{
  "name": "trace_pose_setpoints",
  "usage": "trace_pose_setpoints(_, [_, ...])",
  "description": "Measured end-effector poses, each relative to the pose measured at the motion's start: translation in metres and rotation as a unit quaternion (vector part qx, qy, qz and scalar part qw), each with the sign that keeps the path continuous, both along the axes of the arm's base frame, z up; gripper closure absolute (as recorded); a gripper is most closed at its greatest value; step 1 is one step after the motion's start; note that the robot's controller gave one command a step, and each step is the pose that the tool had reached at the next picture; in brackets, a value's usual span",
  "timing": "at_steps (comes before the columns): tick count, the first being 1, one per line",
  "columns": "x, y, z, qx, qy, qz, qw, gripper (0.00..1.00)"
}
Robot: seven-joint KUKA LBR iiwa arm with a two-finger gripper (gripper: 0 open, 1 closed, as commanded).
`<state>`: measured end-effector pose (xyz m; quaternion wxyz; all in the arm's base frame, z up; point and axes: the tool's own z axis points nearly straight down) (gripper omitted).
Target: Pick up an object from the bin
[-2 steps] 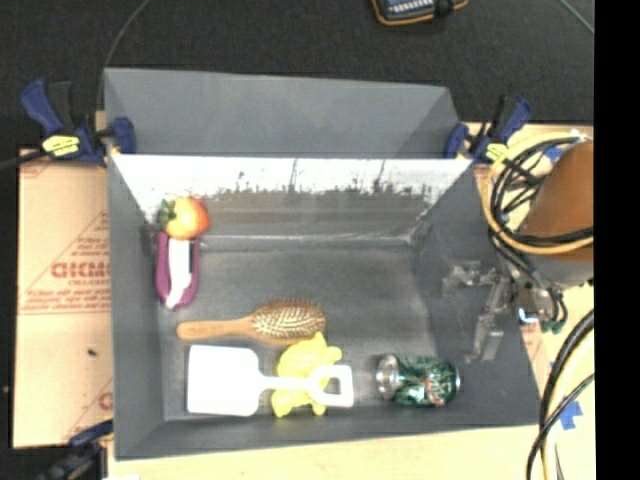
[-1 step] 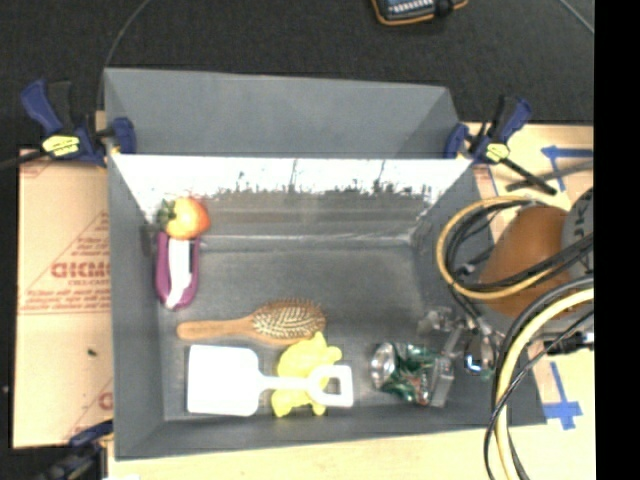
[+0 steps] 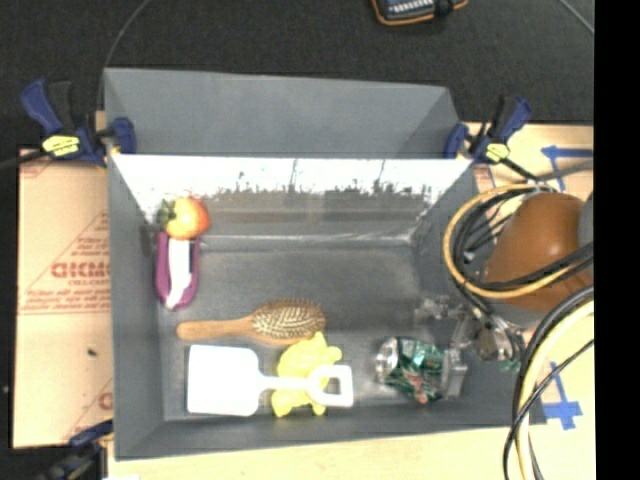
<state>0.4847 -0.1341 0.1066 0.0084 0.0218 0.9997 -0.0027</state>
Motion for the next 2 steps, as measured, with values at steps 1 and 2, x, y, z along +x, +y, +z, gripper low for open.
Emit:
trace_pose_setpoints(1, [-0.013, 0.046, -0.007, 0.006, 0.0114, -0.189, 0.9820, 0.00])
trace_pose_setpoints(2, [-0.012, 0.013, -0.036, 0.001, -0.0020, -0.117, 0.9931, 0.00])
